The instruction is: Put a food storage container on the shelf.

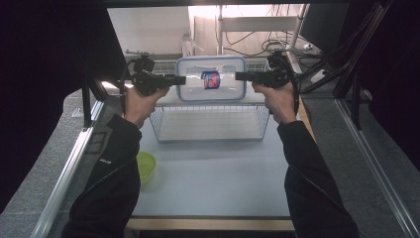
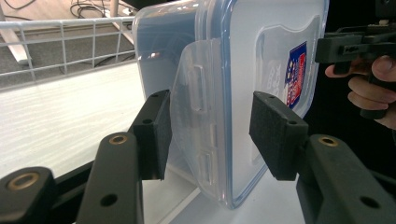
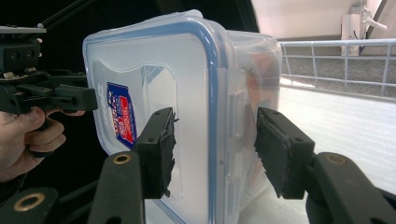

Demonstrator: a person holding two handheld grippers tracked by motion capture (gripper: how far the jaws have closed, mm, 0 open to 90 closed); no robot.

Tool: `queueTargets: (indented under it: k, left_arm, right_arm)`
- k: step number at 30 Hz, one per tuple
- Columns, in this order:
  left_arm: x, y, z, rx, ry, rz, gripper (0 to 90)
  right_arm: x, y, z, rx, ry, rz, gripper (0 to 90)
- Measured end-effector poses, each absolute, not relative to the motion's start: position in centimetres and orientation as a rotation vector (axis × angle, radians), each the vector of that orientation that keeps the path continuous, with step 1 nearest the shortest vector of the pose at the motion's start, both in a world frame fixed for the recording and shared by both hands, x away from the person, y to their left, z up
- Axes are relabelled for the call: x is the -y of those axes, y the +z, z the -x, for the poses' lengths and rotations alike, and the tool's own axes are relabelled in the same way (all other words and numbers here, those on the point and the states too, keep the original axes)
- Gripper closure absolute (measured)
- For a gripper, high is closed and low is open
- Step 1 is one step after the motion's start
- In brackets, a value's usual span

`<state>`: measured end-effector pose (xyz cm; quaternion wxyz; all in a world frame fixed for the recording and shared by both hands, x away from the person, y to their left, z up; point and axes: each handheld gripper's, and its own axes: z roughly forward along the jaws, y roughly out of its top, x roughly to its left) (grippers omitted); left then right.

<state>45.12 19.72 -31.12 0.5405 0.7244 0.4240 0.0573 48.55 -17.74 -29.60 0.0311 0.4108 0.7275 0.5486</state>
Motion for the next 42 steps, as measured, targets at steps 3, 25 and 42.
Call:
queueTargets:
  k: [3, 25, 42]
  left_arm:
    - [-19.6, -31.3, -45.0, -0.975, 0.180, -1.736, 48.7]
    - [-19.0, -32.6, -45.2, -0.944, 0.305, -1.779, 49.0]
    - [-18.8, -31.9, -44.9, -0.914, 0.347, -1.750, 53.7]
  right_arm:
    - [17.6, -29.6, -48.6, -2.246, 1.677, -1.239, 47.4]
    - [17.1, -30.3, -48.8, -2.192, 1.616, -1.203, 39.4]
    - [15.8, -30.6, -49.4, -2.141, 1.481, -1.160, 30.2]
